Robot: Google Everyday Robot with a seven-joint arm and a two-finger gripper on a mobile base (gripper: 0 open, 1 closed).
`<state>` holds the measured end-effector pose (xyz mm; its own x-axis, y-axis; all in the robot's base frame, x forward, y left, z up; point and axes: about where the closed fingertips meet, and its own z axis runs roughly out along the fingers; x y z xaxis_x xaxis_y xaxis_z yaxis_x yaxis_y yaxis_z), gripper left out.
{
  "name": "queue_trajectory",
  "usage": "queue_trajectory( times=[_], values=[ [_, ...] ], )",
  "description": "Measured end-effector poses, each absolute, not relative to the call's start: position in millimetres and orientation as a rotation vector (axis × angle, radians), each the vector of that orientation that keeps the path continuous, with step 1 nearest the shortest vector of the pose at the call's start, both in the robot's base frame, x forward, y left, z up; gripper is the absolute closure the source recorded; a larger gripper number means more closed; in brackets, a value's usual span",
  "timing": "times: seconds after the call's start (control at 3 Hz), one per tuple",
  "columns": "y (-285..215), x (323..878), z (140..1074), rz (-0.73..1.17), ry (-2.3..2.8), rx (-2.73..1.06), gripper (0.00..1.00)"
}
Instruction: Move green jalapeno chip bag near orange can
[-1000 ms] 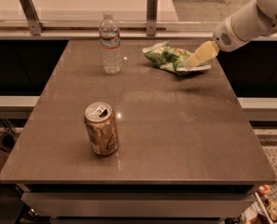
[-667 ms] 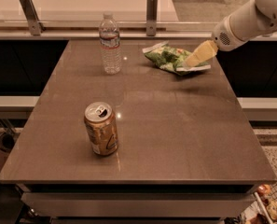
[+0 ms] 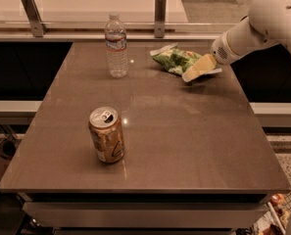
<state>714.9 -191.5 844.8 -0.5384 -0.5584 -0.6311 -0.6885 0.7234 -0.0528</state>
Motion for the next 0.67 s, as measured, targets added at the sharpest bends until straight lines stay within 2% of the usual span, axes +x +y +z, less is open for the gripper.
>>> queue_trajectory(
  times=[0.67],
  values=[
    [-179.7, 728.8, 838.3, 0.352, 2.209, -0.884, 0.00]
  ],
)
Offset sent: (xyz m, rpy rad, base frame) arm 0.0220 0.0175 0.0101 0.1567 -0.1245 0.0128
